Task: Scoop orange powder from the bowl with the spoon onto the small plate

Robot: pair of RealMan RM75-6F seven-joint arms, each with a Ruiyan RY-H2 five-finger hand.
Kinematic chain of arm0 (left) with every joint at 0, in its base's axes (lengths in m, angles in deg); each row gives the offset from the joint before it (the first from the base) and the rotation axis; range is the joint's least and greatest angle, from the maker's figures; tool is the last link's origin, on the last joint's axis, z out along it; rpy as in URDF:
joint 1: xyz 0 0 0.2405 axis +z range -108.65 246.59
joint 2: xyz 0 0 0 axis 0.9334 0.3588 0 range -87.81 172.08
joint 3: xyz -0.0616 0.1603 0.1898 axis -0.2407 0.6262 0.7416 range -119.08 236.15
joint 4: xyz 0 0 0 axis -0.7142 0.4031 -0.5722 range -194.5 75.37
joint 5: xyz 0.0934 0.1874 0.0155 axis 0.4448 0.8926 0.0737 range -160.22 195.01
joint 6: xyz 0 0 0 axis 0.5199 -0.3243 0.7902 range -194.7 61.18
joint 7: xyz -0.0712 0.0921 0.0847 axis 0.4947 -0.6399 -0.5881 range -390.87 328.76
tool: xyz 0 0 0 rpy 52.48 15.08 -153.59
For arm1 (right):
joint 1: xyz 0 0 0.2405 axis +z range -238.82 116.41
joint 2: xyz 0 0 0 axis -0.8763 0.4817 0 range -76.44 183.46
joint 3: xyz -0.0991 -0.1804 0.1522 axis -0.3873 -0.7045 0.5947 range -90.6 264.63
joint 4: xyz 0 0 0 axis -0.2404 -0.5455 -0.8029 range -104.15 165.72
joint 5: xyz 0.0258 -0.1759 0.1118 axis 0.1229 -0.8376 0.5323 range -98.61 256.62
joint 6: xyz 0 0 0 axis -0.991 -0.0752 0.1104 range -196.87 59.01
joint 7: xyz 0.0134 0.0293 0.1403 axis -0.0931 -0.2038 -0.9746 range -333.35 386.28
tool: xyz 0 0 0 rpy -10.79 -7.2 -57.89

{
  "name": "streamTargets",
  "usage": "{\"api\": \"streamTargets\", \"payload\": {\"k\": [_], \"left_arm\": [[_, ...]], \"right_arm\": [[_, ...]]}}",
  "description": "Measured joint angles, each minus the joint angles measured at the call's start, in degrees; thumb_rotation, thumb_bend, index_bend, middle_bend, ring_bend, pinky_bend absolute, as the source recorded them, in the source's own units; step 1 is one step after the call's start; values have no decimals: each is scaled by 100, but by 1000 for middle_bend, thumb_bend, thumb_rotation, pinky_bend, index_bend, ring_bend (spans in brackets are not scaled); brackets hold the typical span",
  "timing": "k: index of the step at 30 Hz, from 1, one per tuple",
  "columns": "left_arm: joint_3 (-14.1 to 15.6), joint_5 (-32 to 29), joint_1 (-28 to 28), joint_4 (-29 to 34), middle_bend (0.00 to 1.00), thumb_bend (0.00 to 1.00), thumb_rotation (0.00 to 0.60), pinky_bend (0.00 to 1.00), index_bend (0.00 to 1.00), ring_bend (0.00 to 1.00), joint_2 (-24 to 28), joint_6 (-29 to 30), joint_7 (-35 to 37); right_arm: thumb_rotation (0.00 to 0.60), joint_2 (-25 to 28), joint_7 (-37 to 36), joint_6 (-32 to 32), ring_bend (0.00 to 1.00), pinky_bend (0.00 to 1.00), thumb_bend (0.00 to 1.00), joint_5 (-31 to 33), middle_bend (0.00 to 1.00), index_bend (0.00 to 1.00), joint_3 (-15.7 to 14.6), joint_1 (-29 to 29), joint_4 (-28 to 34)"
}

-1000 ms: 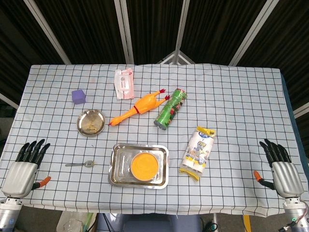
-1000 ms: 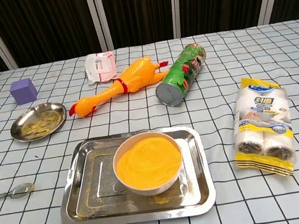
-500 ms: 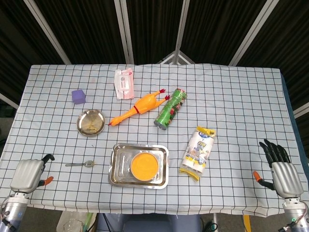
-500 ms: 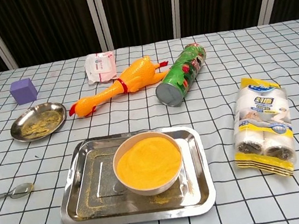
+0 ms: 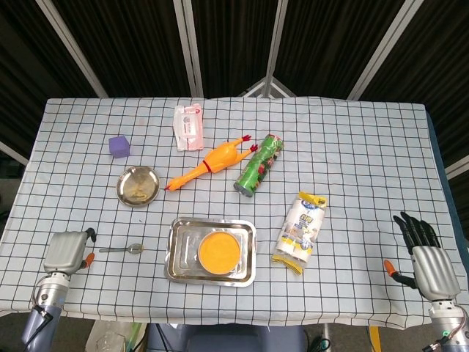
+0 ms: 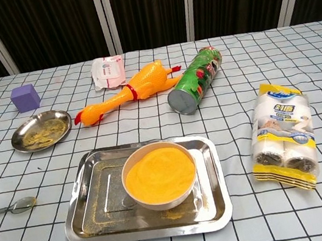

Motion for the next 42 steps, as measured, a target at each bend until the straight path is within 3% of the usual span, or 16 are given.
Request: {"api": "streamTargets", "payload": {"k": [11,23,42], "left_arm": [[-61,-549,-228,-163,1000,460,600,992,451,1000,-468,-123,-258],[31,-699,-411,-388,1000,479,600,992,476,1000,-864,-2,-395],[171,-846,-512,-525,1000,506,600,992,488,1000,-978,57,-347]], "right_arm": [[600,3,-32,18,0,0,359,15,0,0,5,4,7],[600,5,-45,22,0,0,359,17,0,0,8,6,12],[600,17,-54,36,0,0,359,31,0,0,7,3,45]]}}
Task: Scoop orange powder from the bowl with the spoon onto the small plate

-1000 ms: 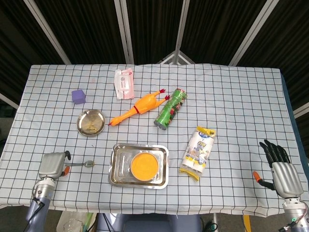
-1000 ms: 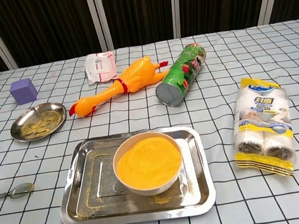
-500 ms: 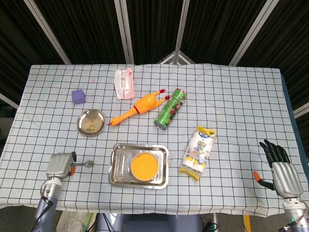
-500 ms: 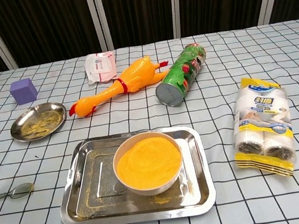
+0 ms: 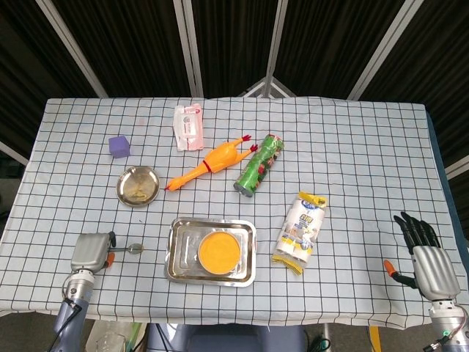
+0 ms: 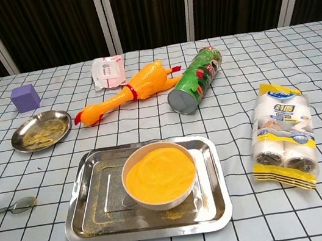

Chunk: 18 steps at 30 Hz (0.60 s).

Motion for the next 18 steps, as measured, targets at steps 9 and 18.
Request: {"api": "streamTargets", "payload": {"k": [9,18], "left_arm": [[39,16,-24,-28,1000,590,600,992,526,1000,-21,42,56],[57,85,-41,-4,1000,603,600,992,538,1000,-3,94,116]], "right_arm": [[600,1,-1,-2,0,0,360,7,0,0,2,-4,3],[600,3,-19,-1,0,0,359,19,0,0,7,-6,5]]}}
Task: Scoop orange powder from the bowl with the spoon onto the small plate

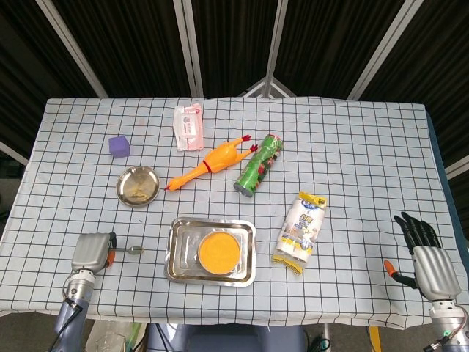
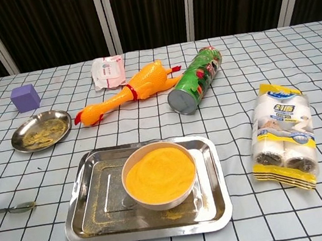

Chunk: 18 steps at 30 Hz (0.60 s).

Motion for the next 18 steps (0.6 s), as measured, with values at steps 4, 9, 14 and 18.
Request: {"api": "streamTargets", "payload": {"k": [4,9,14,18], "left_arm": [[-36,119,-16,169,1000,603,600,992,539,1000,81,86,47],[-159,283,-72,584,1000,603,600,992,539,1000,247,243,59],[-342,394,-247,1082,1000,603,600,992,539,1000,392,368,-207],[-519,375,-480,1461,1000,603,600,992,538,1000,394,408,-617]], "right_arm": [[600,0,2,2,0,0,359,1,0,0,1,1,2],[600,-3,3,-3,0,0,360,-4,0,0,0,-2,1],[600,-1,11,11,0,0,359,14,0,0,4,1,14],[600,0,20,19,0,0,359,37,0,0,10,1,21]]}}
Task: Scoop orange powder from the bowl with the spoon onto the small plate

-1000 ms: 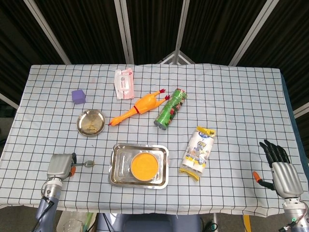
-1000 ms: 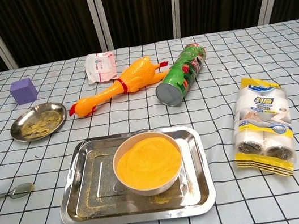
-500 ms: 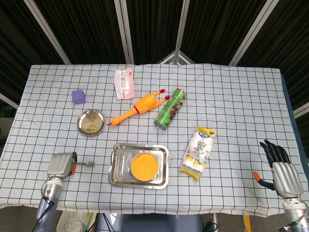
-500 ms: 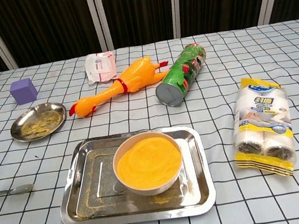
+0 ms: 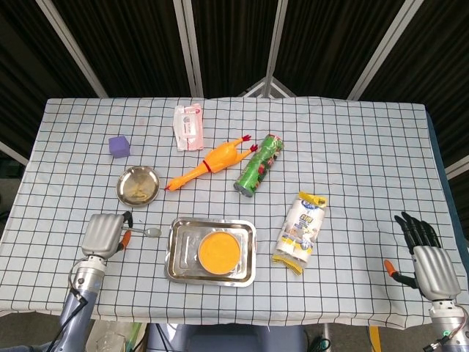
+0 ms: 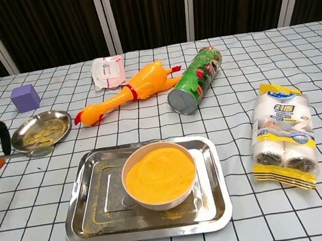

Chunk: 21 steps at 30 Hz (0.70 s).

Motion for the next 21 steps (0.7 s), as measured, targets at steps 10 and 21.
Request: {"api": "streamTargets", "payload": {"k": [10,21], "left_arm": [[-328,-489,-797,477,1000,603,600,992,536,1000,-587,103,-1515],[-405,-1229,-1774,338,1000,601,600,992,535,1000,-1708,340,-3041]], "right_arm": [[600,8,-31,46,0,0,359,109,0,0,30,1,38],[600,34,-187,122,0,0,359,228,0,0,77,16,19]]}}
